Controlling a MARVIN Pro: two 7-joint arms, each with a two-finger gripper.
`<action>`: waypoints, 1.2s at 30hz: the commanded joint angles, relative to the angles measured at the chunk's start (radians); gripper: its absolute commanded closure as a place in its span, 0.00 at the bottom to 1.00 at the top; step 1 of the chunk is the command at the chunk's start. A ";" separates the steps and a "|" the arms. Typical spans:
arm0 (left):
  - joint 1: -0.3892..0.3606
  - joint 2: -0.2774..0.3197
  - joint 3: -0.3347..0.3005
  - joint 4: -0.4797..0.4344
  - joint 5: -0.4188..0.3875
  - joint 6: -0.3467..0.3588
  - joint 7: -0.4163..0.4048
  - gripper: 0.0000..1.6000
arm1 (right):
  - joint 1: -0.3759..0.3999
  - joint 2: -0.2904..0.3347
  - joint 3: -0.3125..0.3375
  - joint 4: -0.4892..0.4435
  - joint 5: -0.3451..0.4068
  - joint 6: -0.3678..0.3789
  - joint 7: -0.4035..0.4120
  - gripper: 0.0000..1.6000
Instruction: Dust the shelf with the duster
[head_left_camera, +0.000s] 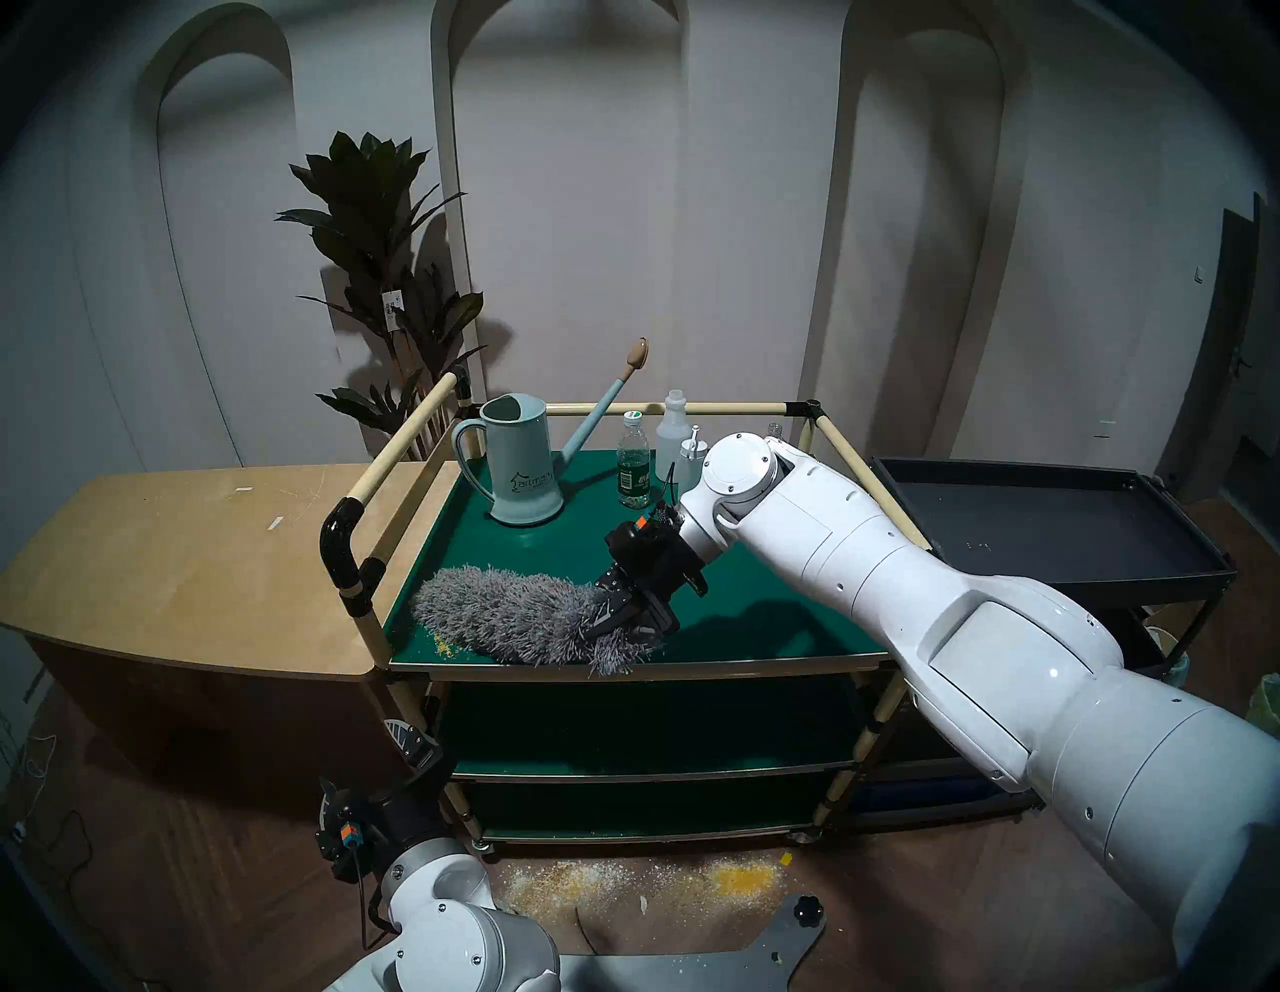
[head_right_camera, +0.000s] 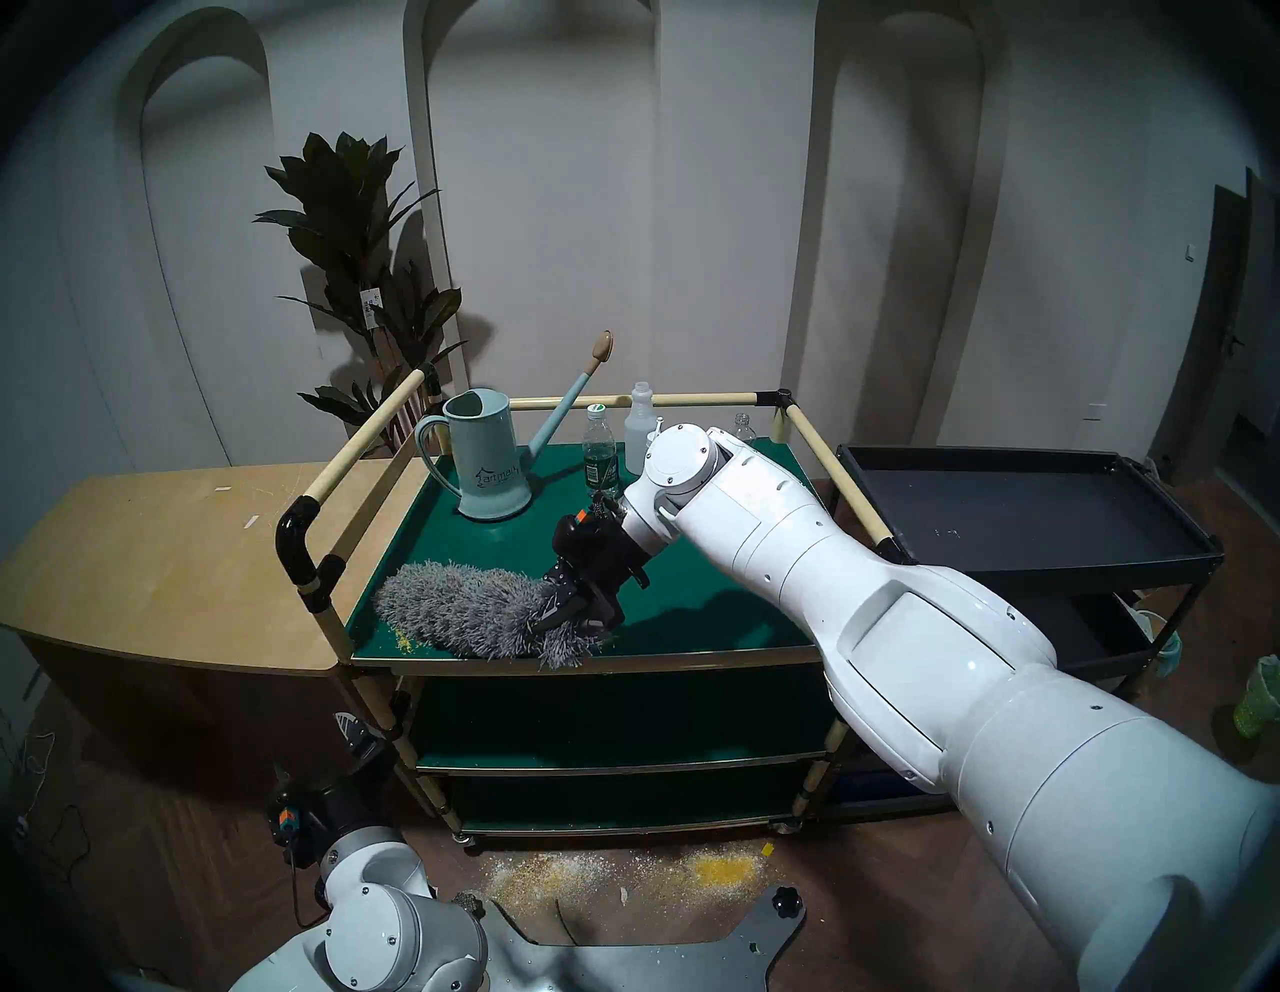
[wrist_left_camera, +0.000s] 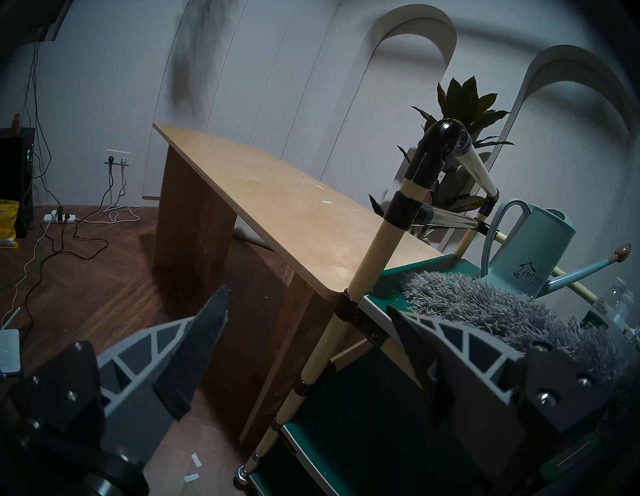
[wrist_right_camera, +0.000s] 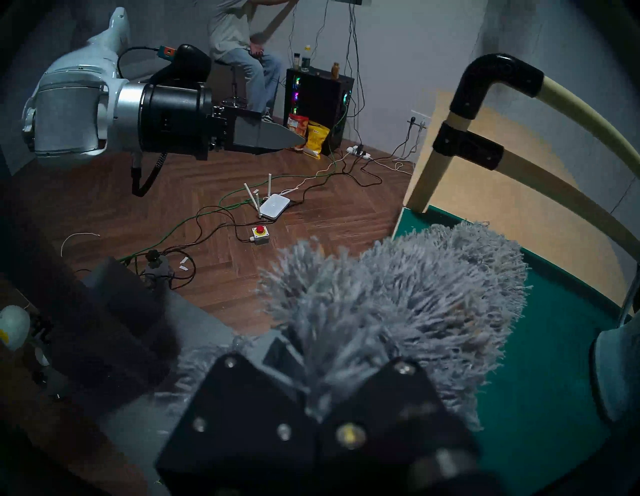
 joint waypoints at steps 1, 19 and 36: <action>-0.036 0.025 0.027 0.010 0.009 -0.034 0.047 0.00 | -0.003 0.052 -0.069 -0.107 0.088 0.023 -0.001 1.00; -0.032 0.014 0.018 0.024 -0.012 -0.063 0.000 0.00 | 0.018 0.176 -0.241 -0.378 0.313 0.096 -0.001 1.00; -0.042 0.031 0.026 -0.029 0.037 -0.037 -0.037 0.00 | 0.045 0.337 -0.120 -0.510 0.529 0.187 -0.012 1.00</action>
